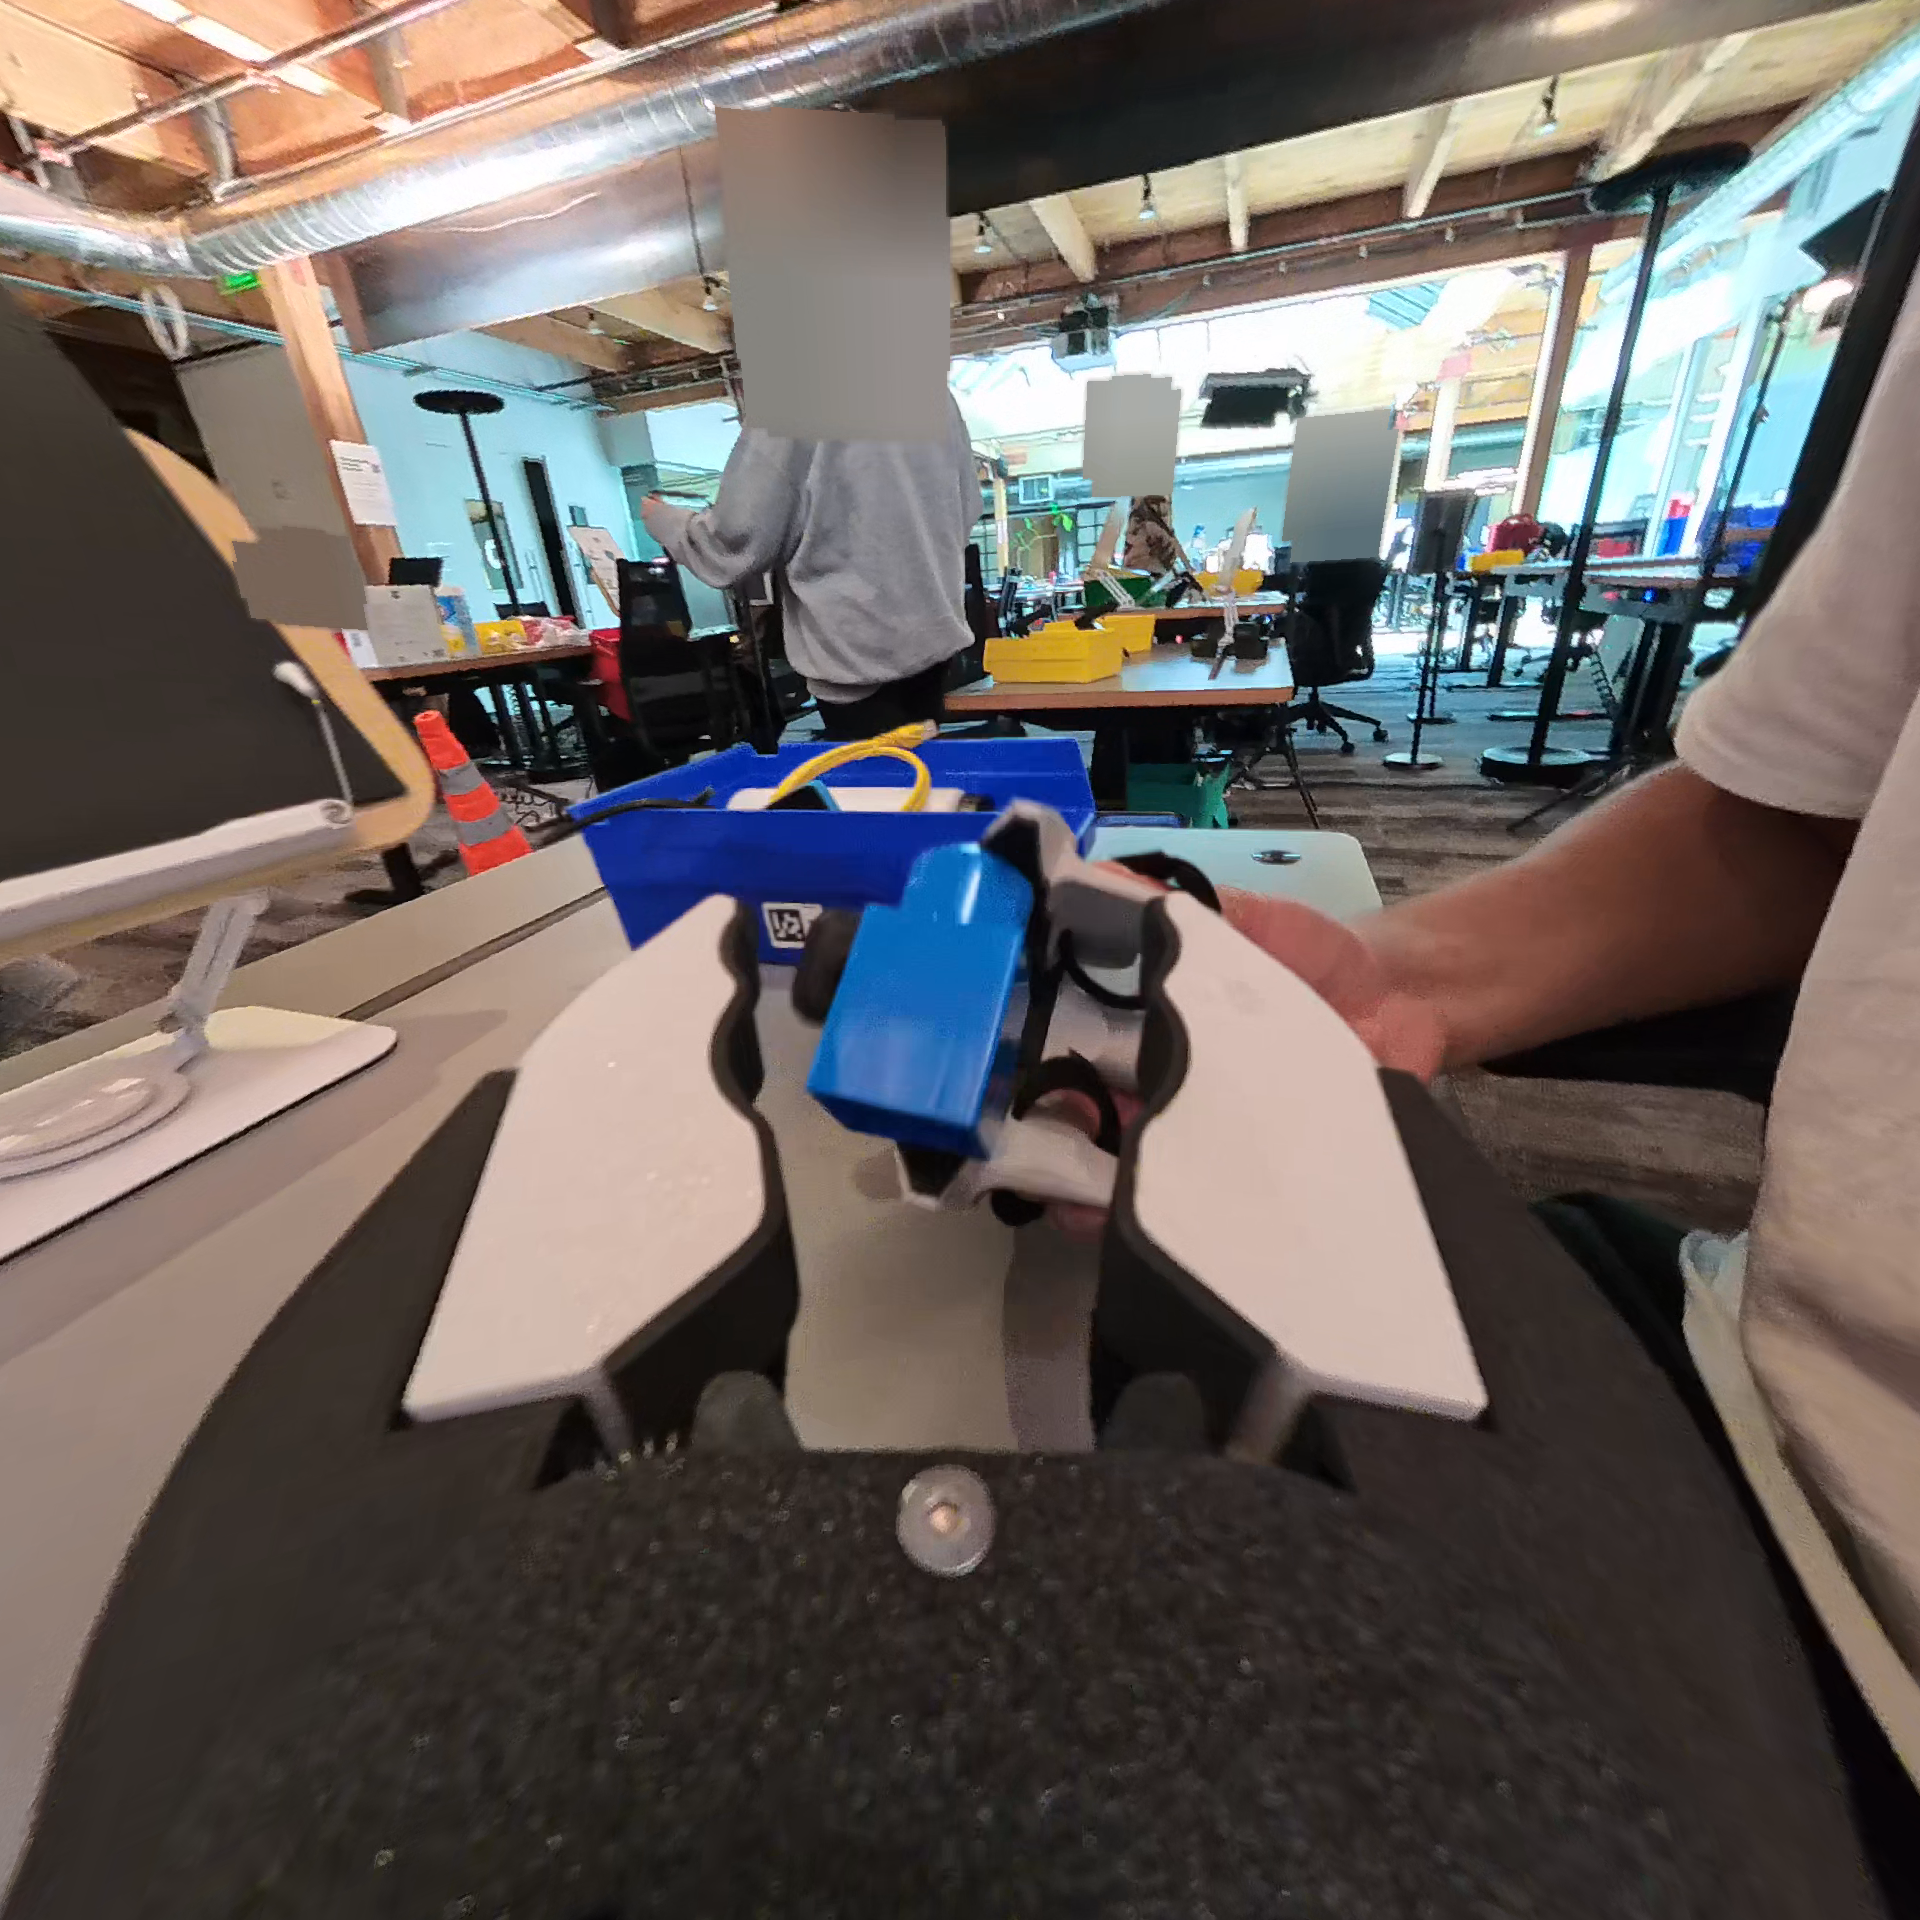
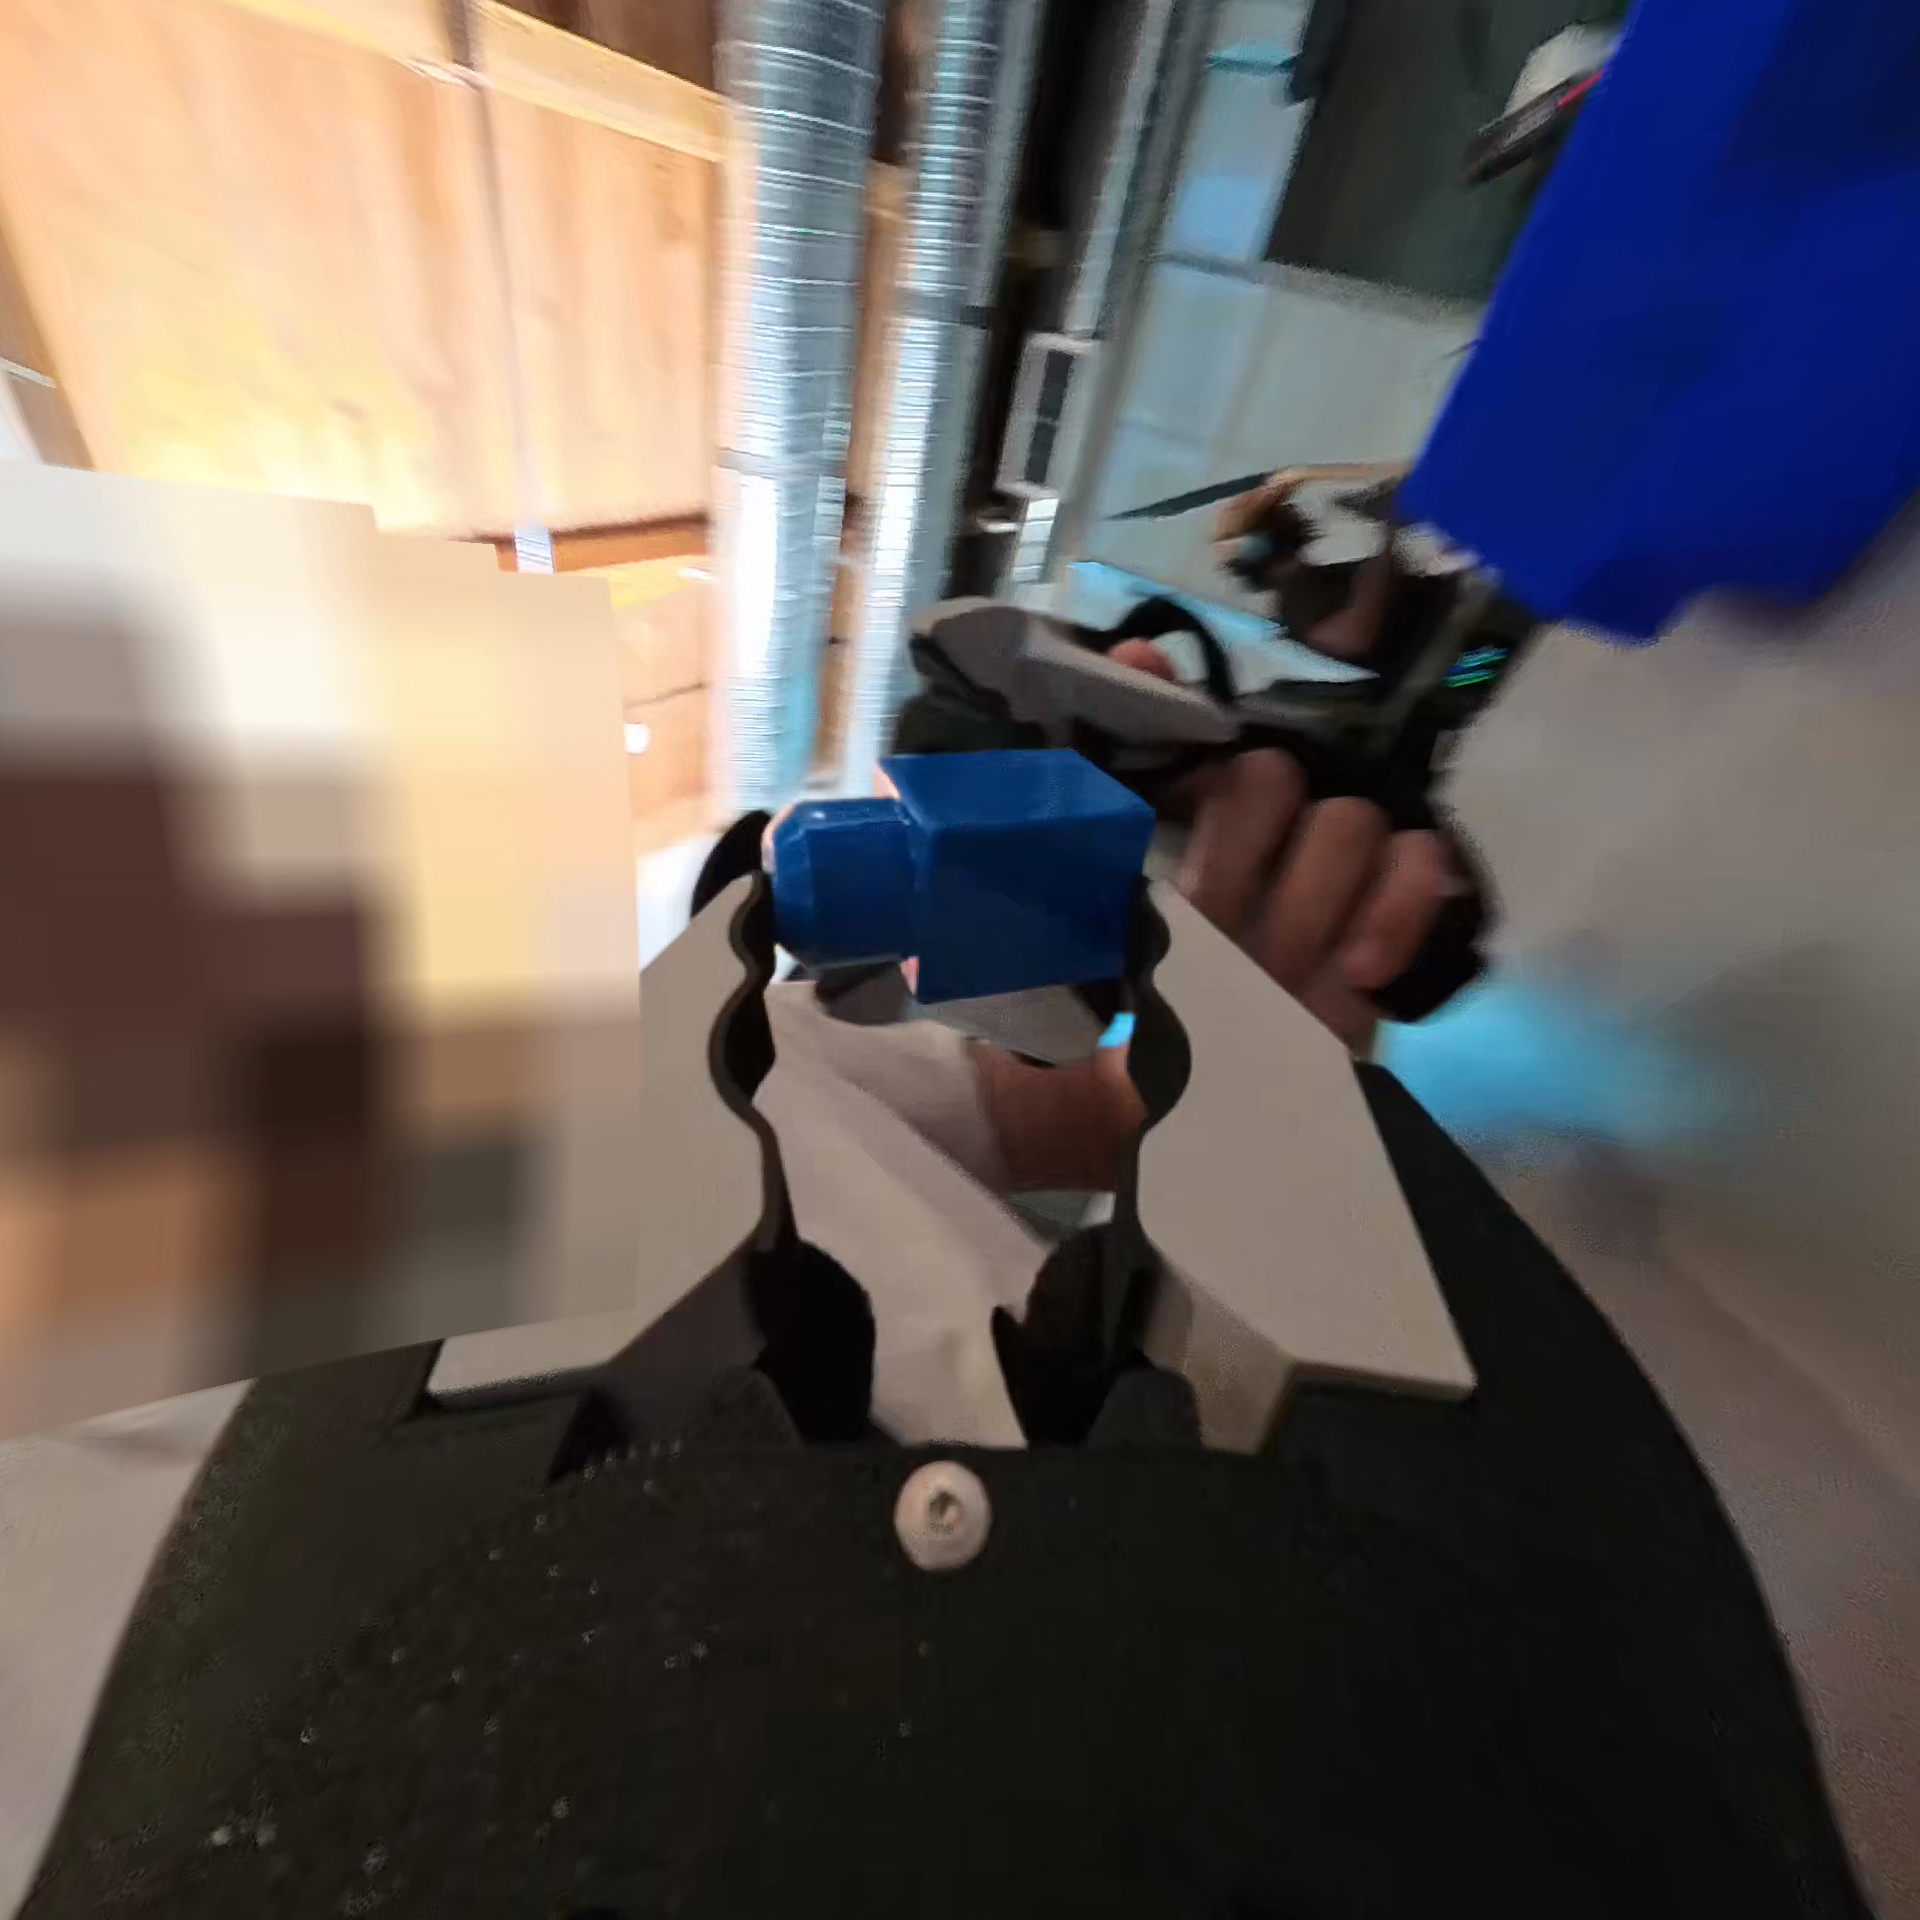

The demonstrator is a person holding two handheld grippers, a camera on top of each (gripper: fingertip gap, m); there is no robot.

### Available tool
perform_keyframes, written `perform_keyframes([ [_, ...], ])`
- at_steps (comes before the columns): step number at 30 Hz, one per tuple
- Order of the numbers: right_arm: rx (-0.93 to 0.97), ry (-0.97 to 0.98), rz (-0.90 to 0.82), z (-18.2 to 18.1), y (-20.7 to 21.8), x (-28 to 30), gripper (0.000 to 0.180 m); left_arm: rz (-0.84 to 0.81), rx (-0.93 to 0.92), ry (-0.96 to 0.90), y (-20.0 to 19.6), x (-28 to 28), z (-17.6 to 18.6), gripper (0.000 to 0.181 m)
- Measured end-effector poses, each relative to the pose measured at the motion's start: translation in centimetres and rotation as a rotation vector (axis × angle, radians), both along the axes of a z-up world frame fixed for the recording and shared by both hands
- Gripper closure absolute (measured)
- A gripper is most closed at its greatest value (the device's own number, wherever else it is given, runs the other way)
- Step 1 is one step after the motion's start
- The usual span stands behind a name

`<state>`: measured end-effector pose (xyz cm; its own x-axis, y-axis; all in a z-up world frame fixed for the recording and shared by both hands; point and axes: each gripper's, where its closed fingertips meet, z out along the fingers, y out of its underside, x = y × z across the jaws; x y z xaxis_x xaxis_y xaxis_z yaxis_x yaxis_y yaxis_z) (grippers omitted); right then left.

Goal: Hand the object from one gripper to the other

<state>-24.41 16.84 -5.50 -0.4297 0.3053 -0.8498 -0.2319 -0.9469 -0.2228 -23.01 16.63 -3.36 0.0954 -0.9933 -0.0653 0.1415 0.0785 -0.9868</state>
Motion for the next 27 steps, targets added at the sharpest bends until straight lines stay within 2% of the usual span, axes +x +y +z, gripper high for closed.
perform_keyframes([
  [1,0.037,-0.102,-0.059,-0.8,0.6,0.3,0.112,-0.005,-0.006,0.014,0.1,-0.2,0.1,0.110],
  [4,0.205,-0.549,-0.280,-4.6,2.9,1.7,0.112,-0.049,-0.079,0.195,-0.2,-0.2,-1.7,0.114],
  [5,0.307,-0.686,-0.330,-5.2,3.3,2.2,0.113,-0.057,-0.158,0.300,-0.2,-0.2,-2.8,0.117],
  [7,0.542,-0.940,-0.431,-5.8,3.8,2.9,0.112,-0.048,-0.309,0.396,0.5,0.0,-4.1,0.121],
  [11,0.995,-1.298,-0.538,-5.8,3.3,2.1,0.111,-0.006,-0.576,0.345,2.2,0.2,-4.8,0.122],
  [14,1.232,-1.609,-0.685,-5.7,4.3,3.1,0.111,-0.030,-0.686,0.368,1.9,0.2,-5.6,0.115],
  [17,1.481,-1.795,-0.742,-5.2,4.2,2.6,0.111,-0.034,-0.751,0.384,1.4,0.5,-6.0,0.105],
  [20,1.698,-1.902,-0.793,-5.0,3.7,1.4,0.111,-0.009,-0.776,0.405,1.5,0.5,-6.5,0.113],
  [22,1.735,-1.916,-0.795,-5.0,3.5,1.0,0.111,-0.033,-0.791,0.413,1.2,0.4,-6.7,0.128],
  [25,1.693,-1.888,-0.757,-5.6,3.5,0.7,0.111,-0.027,-0.818,0.443,1.2,0.1,-7.3,0.145],
  [27,1.671,-1.863,-0.785,-5.7,3.5,0.8,0.110,-0.034,-0.819,0.437,1.3,0.0,-7.2,0.145],
])
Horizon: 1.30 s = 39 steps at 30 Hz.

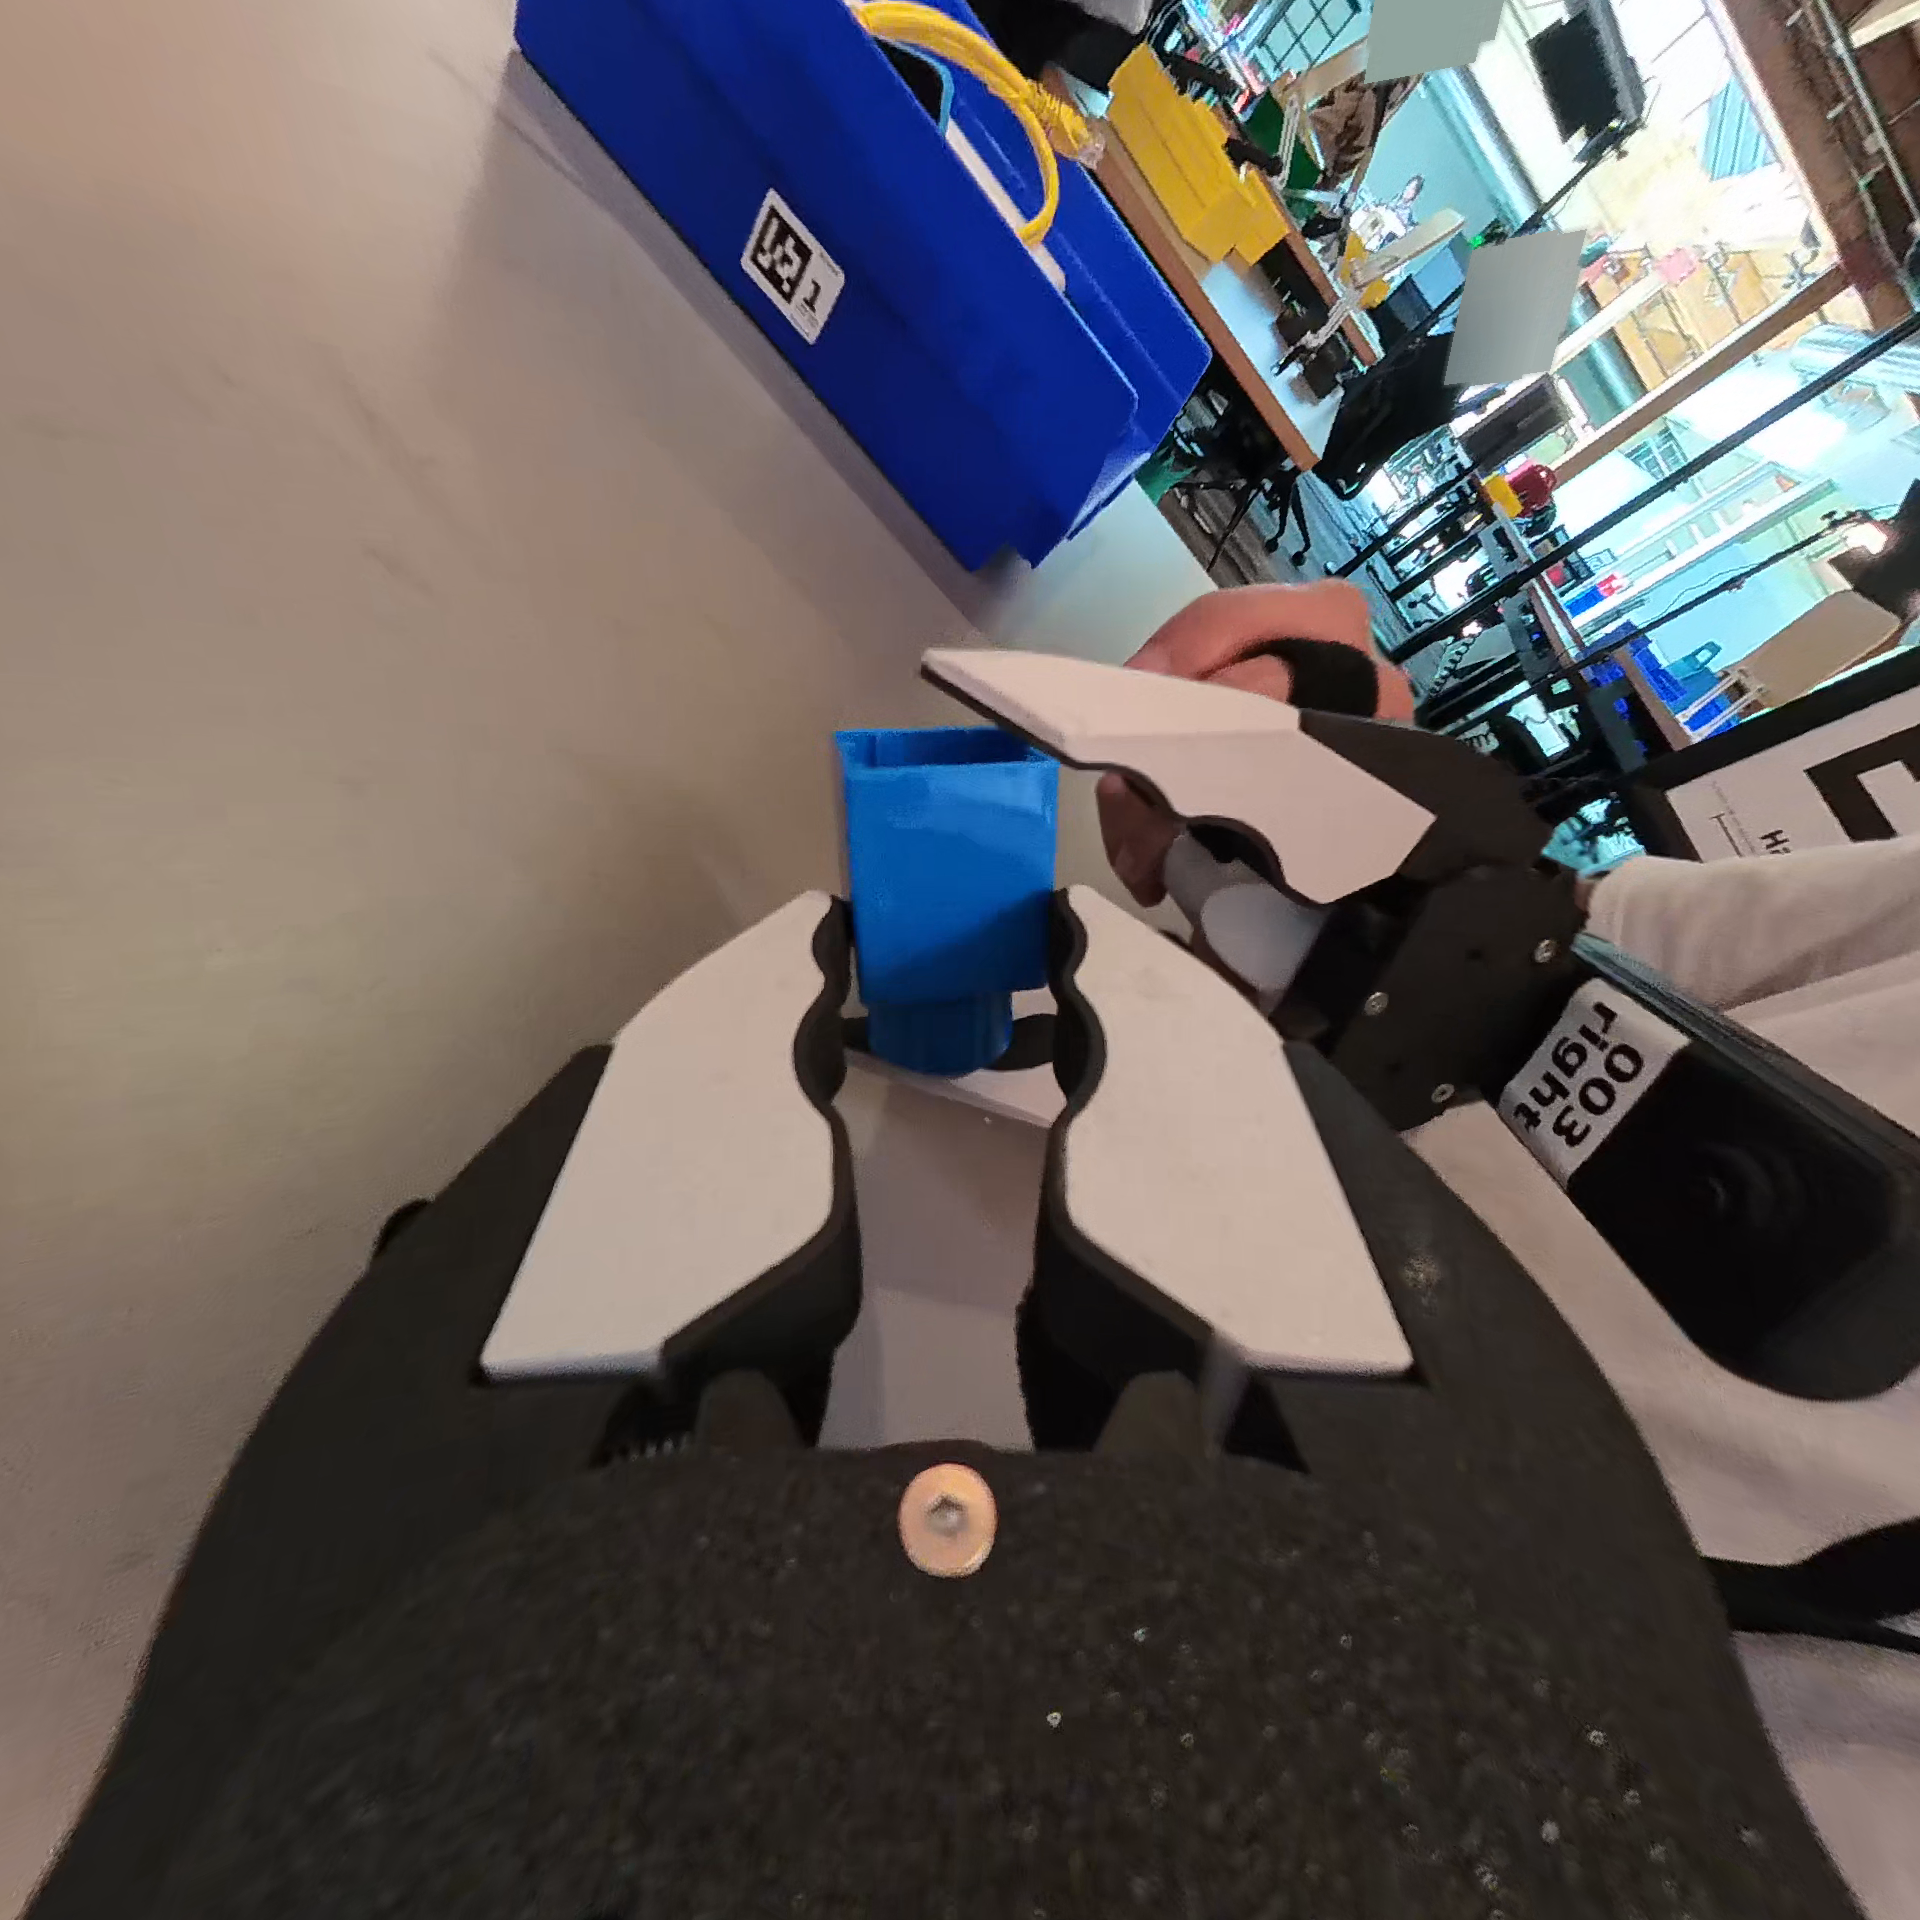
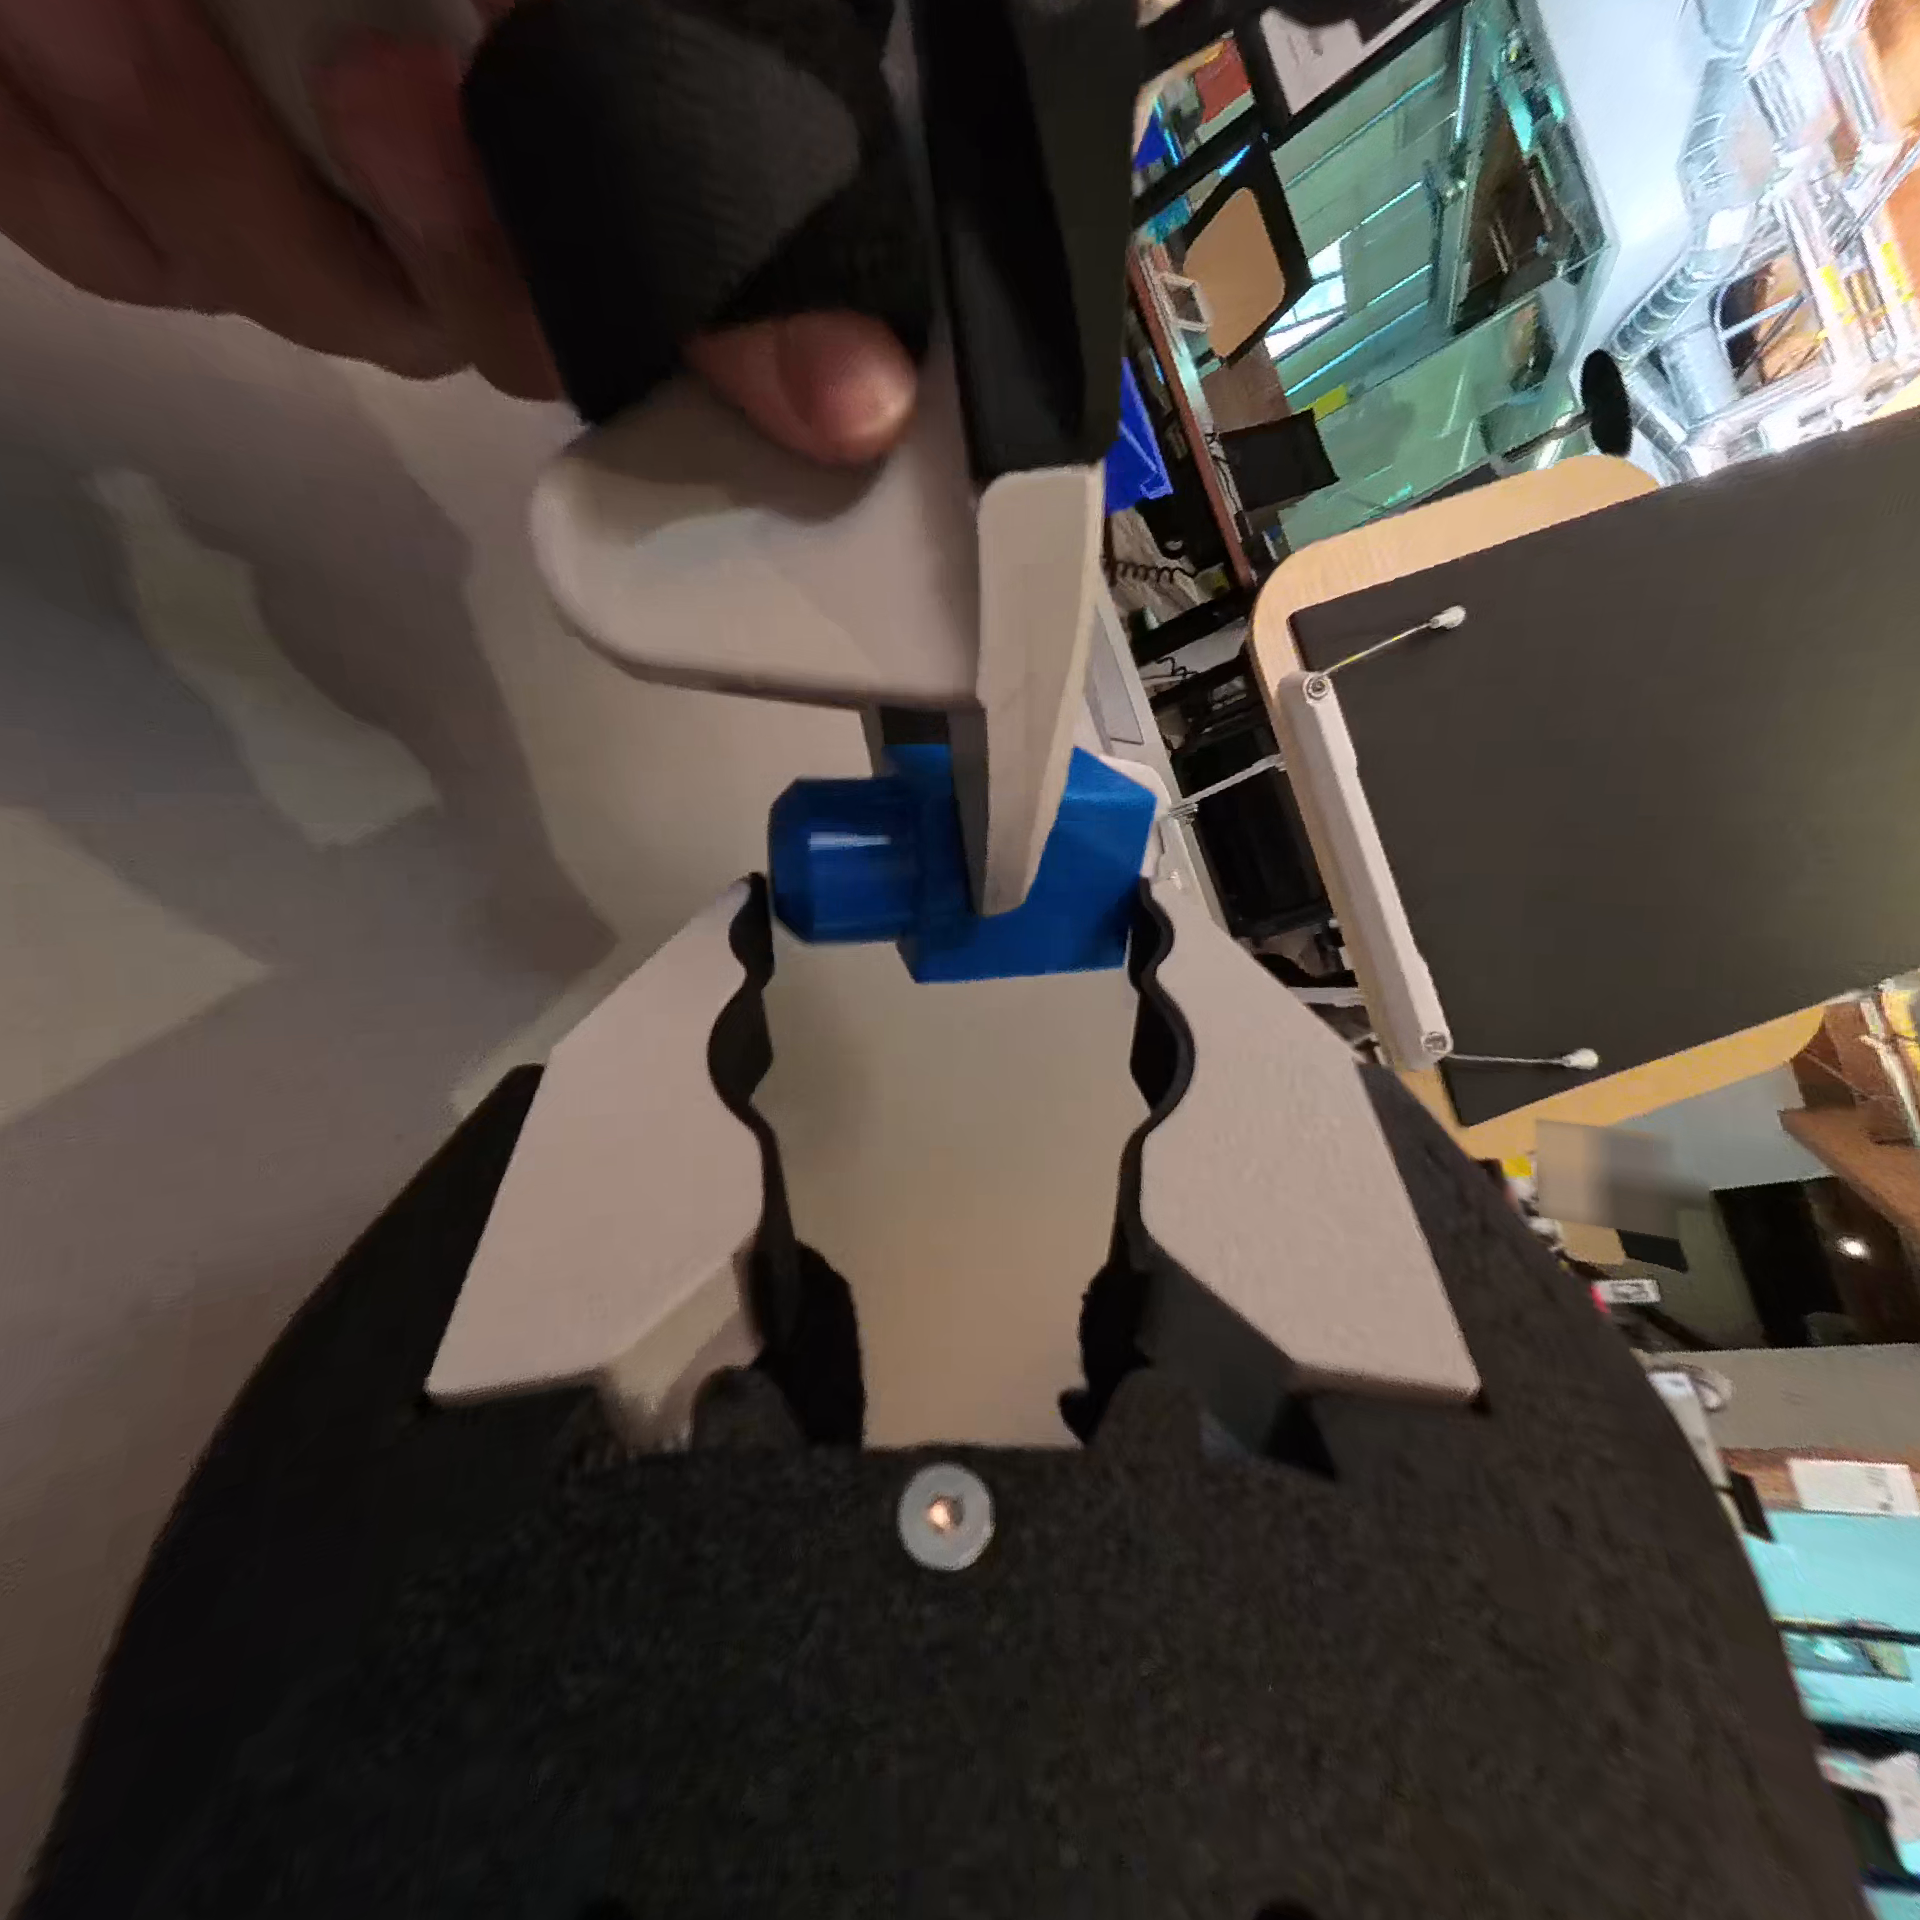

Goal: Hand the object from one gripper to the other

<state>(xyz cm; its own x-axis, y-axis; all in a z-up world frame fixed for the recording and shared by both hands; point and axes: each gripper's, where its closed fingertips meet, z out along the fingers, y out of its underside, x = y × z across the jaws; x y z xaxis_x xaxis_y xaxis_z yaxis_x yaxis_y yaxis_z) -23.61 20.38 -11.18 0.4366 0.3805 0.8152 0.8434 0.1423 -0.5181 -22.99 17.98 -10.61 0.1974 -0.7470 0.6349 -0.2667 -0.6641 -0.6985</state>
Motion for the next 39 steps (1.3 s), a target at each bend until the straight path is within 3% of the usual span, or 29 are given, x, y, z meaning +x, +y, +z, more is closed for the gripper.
perform_keyframes([
  [3,-0.095,0.116,0.033,-0.4,-0.4,0.4,0.104,0.028,-0.004,-0.035,1.1,-0.7,0.4,0.145],
  [6,-0.226,0.370,0.080,0.6,-0.6,1.5,0.104,0.016,0.015,-0.138,1.9,-1.5,1.7,0.145],
  [10,-0.703,0.943,0.342,2.8,-2.4,0.4,0.108,-0.145,0.014,-0.332,-0.3,-0.9,4.1,0.145],
  [12,-0.928,1.265,0.545,5.4,-3.3,0.5,0.113,-0.182,0.042,-0.346,-1.3,-0.2,4.1,0.145],
  [14,-1.046,1.498,0.627,6.7,-2.9,1.5,0.119,-0.217,0.045,-0.340,-2.1,0.2,3.9,0.145],
  [18,-1.073,1.414,0.617,5.4,-3.5,0.5,0.129,-0.232,0.015,-0.354,-2.8,0.9,3.8,0.145],
  [19,-1.066,1.425,0.618,5.7,-3.5,0.4,0.145,-0.238,0.009,-0.350,-2.9,1.0,3.7,0.145],
  [23,-0.994,1.435,0.558,5.8,-2.5,1.4,0.146,-0.184,0.008,-0.315,-2.3,0.9,3.2,0.145],
  [26,-0.824,1.444,0.470,8.4,-0.5,5.9,0.146,-0.057,0.085,-0.233,-0.5,-0.5,2.6,0.112],
  [29,-0.501,1.283,0.221,13.7,2.5,15.4,0.147,0.016,0.155,-0.202,-0.1,-2.2,2.6,0.109],
  [31,-0.387,1.119,-0.073,15.6,4.8,23.4,0.146,0.056,0.168,-0.207,-0.6,-3.2,2.3,0.111],
  [35,-0.526,0.624,-0.731,10.0,9.6,38.5,0.146,0.055,0.071,-0.223,-2.5,-3.9,0.6,0.114],
  [39,-0.942,0.551,-0.920,1.9,11.6,41.4,0.145,0.047,0.043,-0.267,-2.9,-4.4,1.3,0.120],
])
